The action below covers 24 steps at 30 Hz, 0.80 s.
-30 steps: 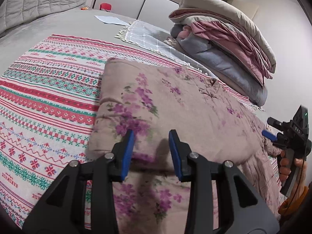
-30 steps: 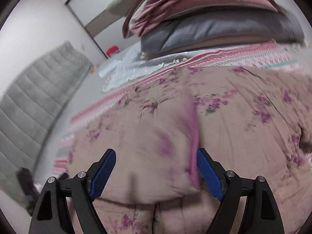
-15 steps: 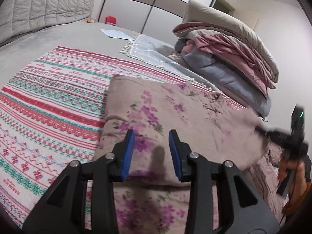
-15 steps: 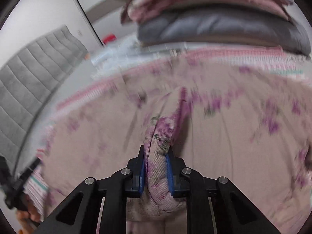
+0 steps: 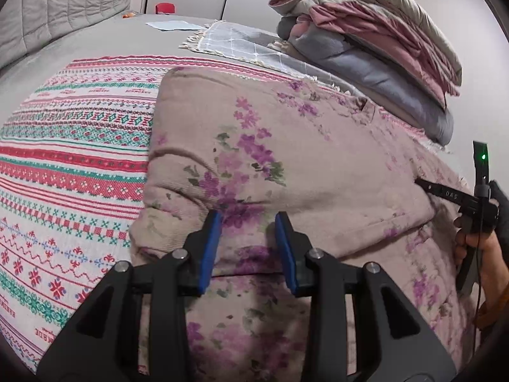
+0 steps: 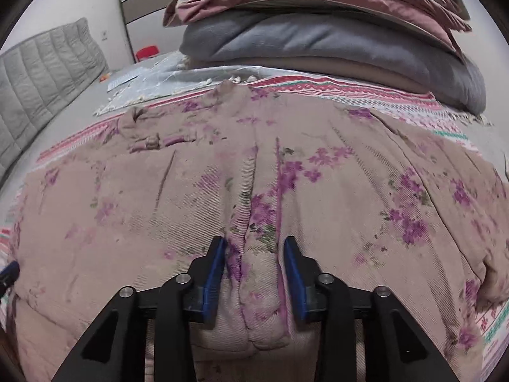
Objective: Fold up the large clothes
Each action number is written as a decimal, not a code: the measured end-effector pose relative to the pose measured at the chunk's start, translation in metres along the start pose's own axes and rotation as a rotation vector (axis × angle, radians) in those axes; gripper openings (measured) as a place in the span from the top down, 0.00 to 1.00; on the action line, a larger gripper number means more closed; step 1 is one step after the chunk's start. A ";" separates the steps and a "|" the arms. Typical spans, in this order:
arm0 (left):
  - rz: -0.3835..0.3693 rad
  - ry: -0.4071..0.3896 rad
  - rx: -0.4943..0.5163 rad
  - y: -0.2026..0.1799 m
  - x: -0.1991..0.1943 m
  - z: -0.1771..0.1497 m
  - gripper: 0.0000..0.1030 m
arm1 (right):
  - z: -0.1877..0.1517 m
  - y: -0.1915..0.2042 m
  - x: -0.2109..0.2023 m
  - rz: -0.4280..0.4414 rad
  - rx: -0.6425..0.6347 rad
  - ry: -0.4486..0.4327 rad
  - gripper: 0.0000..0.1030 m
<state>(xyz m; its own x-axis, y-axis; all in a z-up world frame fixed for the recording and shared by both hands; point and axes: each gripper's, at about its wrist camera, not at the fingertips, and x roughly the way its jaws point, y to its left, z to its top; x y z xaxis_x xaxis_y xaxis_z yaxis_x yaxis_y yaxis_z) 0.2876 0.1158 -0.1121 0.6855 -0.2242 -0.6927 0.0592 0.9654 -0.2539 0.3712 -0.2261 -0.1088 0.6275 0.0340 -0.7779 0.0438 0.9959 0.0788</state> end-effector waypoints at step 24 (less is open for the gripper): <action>0.000 0.040 -0.065 -0.026 -0.040 -0.002 0.10 | -0.028 -0.286 -0.147 -0.446 0.553 -0.082 0.22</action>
<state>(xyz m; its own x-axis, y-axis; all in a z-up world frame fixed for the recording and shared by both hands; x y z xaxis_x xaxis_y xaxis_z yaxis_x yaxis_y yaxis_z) 0.2570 0.0994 -0.0792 0.6560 -0.2302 -0.7188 0.0106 0.9551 -0.2962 0.2447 -0.5137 -0.0350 0.5132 -0.3949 -0.7620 0.6844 0.7241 0.0856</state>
